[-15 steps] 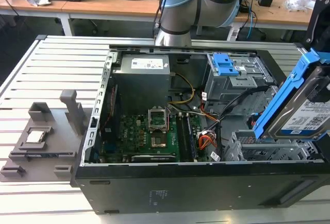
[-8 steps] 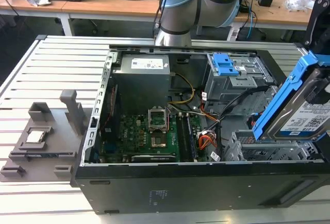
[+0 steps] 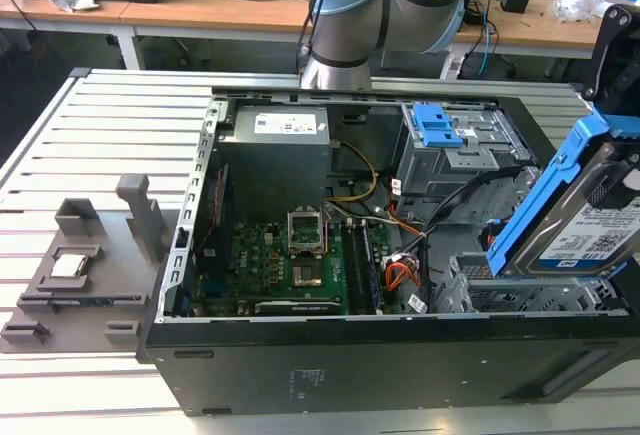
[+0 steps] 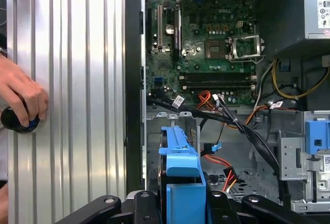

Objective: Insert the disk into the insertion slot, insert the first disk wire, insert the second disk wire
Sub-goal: 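Insert the disk into the insertion slot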

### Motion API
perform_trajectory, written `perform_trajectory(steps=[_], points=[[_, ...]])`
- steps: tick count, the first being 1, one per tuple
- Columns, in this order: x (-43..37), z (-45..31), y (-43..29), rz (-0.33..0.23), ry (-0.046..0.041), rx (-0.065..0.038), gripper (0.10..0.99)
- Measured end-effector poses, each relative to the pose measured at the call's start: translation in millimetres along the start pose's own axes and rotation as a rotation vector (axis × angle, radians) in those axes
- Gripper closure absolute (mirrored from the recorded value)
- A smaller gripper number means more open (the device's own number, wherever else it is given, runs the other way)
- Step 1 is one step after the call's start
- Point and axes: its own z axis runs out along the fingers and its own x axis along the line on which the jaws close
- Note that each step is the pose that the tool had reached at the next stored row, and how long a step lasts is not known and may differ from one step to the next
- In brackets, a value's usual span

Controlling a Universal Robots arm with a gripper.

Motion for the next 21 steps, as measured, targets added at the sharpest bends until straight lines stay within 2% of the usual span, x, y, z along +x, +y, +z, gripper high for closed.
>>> perform_trajectory(steps=[21], points=[[0.0, 13.6, -0.5, 0.0, 0.0, 0.0, 0.722]])
